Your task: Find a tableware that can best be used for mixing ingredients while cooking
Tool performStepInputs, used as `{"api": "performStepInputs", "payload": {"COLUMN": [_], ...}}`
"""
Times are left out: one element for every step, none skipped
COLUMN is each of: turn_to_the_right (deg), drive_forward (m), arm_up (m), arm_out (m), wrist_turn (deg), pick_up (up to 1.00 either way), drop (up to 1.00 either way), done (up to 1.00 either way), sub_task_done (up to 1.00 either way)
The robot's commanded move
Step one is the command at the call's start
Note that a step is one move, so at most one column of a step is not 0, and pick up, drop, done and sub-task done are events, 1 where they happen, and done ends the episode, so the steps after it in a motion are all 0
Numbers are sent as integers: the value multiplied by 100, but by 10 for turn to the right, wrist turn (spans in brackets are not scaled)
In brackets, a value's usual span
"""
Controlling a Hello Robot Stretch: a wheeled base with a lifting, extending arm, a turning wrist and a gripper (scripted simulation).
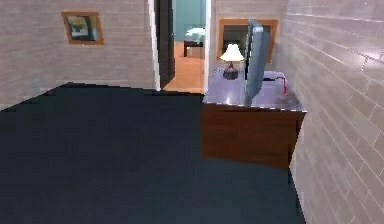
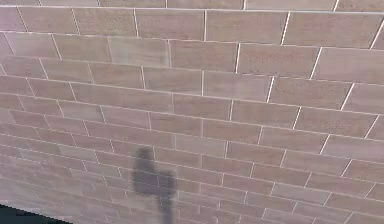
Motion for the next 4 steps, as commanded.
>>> {"api": "performStepInputs", "payload": {"turn_to_the_right": [60, 0, -210, 0], "drive_forward": [0, 35, 0, 100], "arm_up": [0, 0, 0, 0], "arm_out": [0, 0, 0, 0], "wrist_turn": [0, 0, 0, 0], "pick_up": [0, 0, 0, 0], "drop": [0, 0, 0, 0], "done": [0, 0, 0, 0], "sub_task_done": [0, 0, 0, 0]}}
